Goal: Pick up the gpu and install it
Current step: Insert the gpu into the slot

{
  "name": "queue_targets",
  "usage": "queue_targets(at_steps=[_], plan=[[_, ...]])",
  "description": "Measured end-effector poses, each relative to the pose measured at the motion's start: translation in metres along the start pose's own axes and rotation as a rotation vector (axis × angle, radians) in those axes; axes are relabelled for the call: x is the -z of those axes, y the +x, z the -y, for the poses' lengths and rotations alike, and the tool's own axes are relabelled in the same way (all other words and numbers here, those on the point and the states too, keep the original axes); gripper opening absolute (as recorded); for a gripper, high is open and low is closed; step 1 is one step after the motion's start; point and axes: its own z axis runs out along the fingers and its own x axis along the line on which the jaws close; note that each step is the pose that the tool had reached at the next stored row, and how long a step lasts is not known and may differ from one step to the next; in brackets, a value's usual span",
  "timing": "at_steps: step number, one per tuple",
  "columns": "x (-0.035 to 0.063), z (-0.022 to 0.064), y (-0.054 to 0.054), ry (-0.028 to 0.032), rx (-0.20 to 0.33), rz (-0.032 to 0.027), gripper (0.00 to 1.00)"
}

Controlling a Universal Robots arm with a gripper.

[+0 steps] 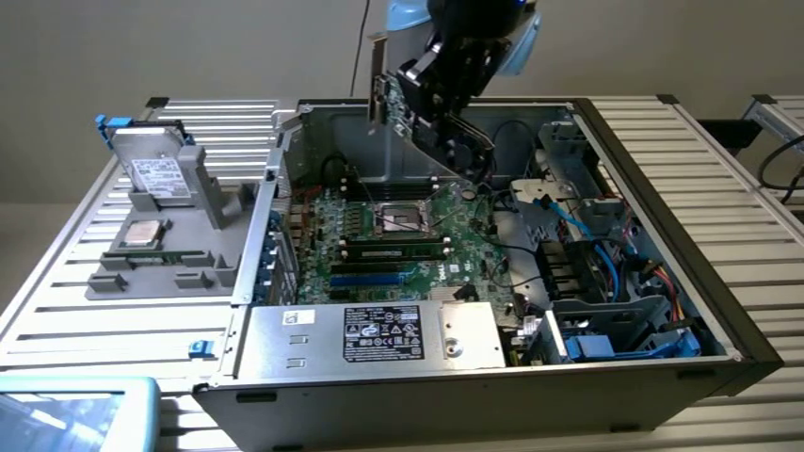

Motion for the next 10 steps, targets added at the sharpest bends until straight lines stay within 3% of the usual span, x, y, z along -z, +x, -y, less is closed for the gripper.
queue_targets(at_steps=[10], plan=[[-0.0001, 0.0000, 0.0000, -0.0015, 0.180, -0.0240, 0.29]])
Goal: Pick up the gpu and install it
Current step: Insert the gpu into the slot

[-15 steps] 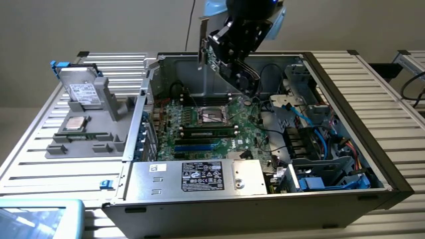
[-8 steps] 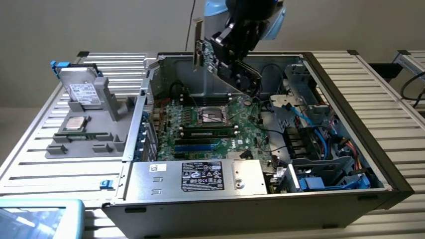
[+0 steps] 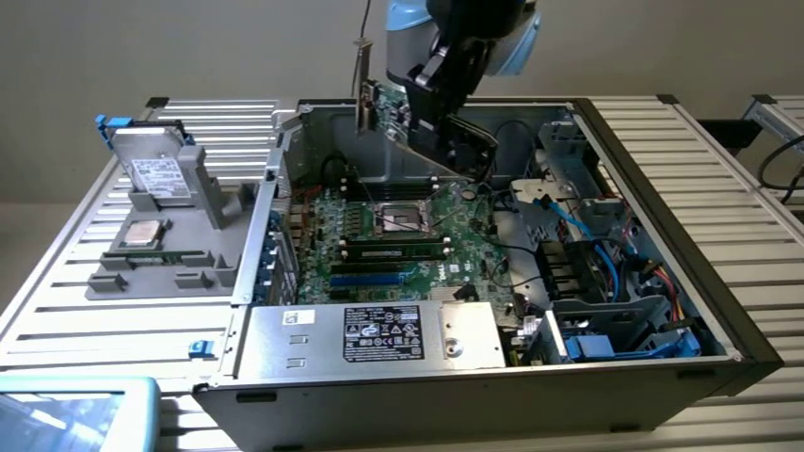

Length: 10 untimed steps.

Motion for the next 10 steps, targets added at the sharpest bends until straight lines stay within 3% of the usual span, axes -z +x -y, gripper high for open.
queue_targets(at_steps=[10], plan=[[-0.0001, 0.0000, 0.0000, 0.0002, 0.181, -0.0265, 0.29]])
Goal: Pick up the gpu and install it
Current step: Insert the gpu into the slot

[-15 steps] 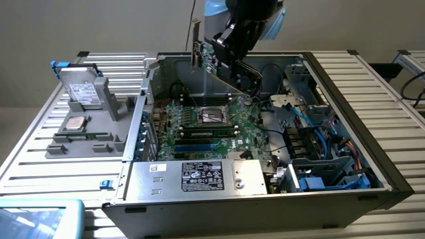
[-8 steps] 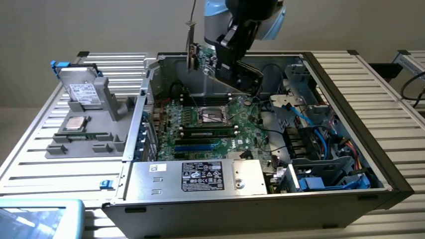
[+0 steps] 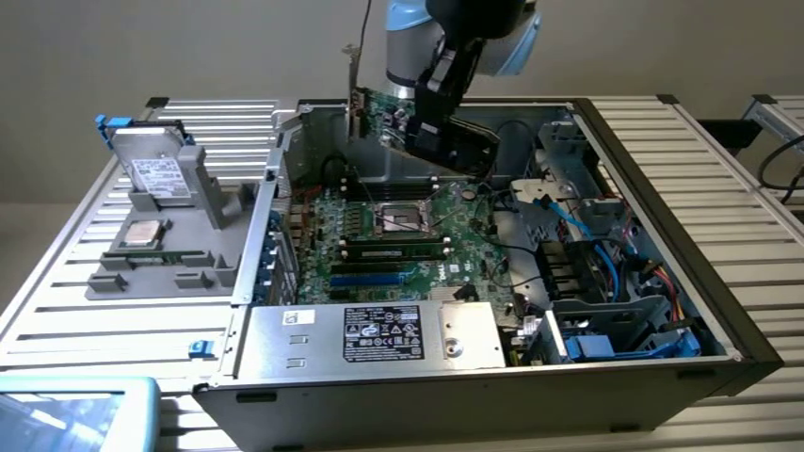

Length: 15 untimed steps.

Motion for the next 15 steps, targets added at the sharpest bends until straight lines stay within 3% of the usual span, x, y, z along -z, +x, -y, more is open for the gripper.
queue_targets(at_steps=[15], plan=[[-0.0002, 0.0001, 0.0000, 0.0032, 0.268, -0.0450, 0.29]])
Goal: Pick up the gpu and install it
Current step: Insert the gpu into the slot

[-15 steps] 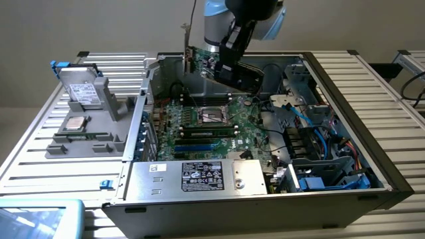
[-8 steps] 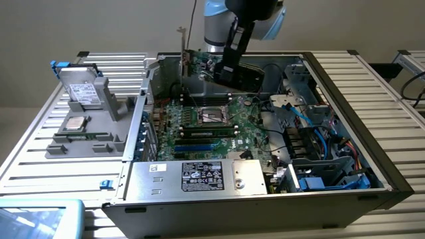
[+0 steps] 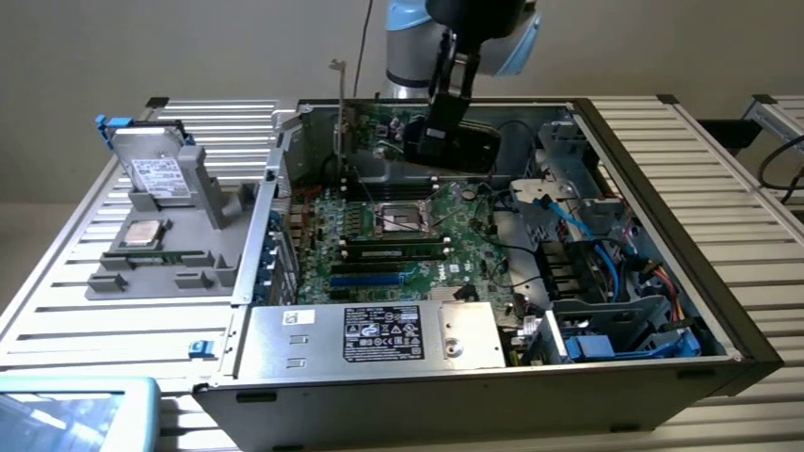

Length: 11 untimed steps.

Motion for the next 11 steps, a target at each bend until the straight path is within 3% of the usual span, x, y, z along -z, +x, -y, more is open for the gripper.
queue_targets(at_steps=[11], plan=[[-0.0002, 0.0000, 0.0000, 0.0024, 0.198, -0.0332, 0.29]])
